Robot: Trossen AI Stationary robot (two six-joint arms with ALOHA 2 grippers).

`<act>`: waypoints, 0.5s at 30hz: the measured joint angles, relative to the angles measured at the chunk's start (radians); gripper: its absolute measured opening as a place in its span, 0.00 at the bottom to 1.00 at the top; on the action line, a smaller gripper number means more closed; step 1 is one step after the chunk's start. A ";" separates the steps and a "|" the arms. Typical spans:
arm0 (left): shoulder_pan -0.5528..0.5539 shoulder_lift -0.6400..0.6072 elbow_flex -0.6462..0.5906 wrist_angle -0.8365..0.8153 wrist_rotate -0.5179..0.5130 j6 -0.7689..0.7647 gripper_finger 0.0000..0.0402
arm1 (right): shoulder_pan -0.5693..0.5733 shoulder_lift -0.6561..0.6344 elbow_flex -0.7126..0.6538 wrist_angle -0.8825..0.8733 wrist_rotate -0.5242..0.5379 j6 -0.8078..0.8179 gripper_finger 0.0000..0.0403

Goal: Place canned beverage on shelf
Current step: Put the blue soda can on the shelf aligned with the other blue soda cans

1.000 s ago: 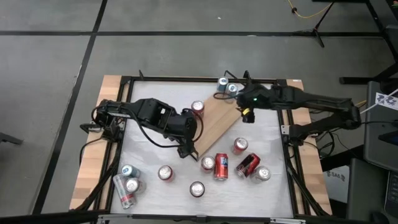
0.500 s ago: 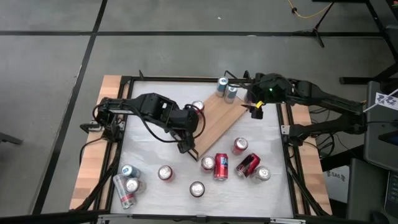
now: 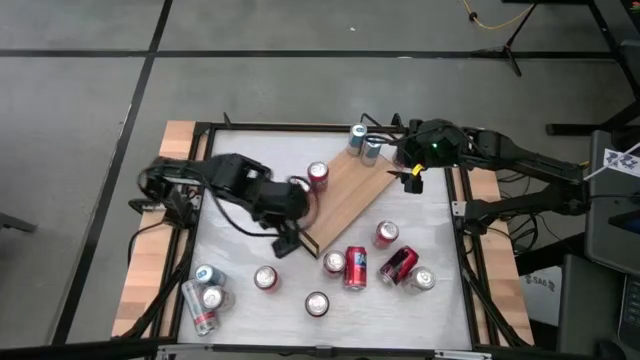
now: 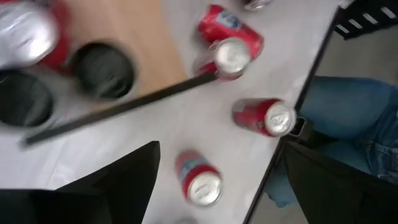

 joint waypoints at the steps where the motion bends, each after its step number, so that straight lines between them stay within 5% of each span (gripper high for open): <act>1: 0.000 -0.044 -0.047 -0.001 -0.012 -0.029 0.81 | 0.000 0.000 0.000 -0.006 0.000 0.000 0.85; 9: -0.029 -0.427 -0.504 -0.005 -0.044 -0.494 0.81 | 0.000 0.000 -0.002 -0.061 0.000 0.026 0.85; 15: -0.138 -0.568 -0.721 0.003 0.009 -0.821 0.81 | 0.000 0.000 -0.005 -0.066 -0.043 0.034 0.85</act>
